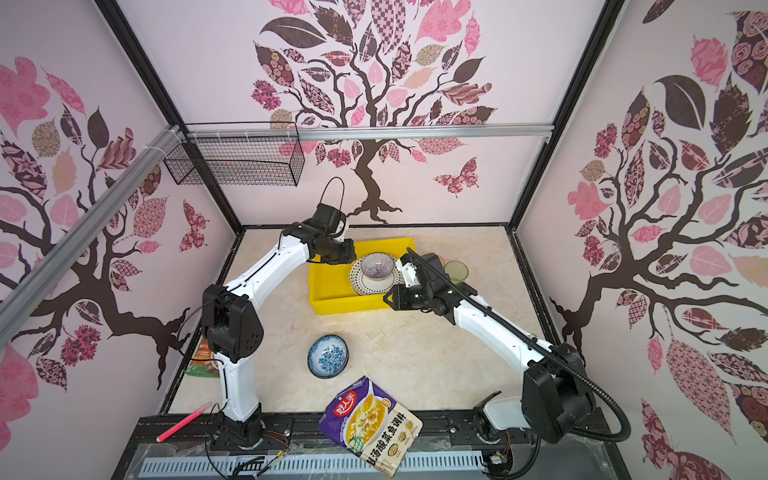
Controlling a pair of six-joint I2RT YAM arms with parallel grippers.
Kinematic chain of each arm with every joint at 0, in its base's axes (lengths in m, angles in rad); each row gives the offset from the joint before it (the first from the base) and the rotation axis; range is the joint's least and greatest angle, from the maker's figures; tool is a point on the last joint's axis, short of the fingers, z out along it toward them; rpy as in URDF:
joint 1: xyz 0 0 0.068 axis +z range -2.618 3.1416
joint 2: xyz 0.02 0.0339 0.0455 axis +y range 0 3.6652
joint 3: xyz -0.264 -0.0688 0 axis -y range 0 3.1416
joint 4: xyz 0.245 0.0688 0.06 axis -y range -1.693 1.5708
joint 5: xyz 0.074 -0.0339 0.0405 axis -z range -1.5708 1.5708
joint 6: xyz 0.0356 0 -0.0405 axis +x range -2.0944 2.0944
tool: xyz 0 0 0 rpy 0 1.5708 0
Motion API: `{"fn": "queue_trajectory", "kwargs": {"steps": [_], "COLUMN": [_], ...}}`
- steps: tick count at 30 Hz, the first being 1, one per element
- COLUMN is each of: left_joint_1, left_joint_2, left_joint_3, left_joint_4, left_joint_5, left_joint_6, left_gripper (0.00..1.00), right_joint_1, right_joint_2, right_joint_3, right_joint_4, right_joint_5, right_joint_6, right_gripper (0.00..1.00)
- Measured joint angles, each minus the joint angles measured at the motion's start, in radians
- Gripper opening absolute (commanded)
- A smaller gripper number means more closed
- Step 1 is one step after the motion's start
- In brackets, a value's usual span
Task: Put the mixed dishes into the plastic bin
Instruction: 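Open the left gripper and raise it away from the bin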
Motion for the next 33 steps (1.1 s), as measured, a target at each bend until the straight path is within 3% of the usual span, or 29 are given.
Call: {"fn": "queue_trajectory", "kwargs": {"steps": [33], "left_joint_1": [0.018], "left_joint_2": [-0.573], "left_joint_3": [-0.481], "left_joint_4": [-0.045], "left_joint_5": [-0.138], "left_joint_6": [0.039], "left_gripper": [0.31], "right_joint_1": [0.183], "right_joint_2": [0.032], "right_joint_3": [0.082], "right_joint_4": [-0.03], "right_joint_5": [0.087], "right_joint_6": [0.011], "right_gripper": [0.38]}}
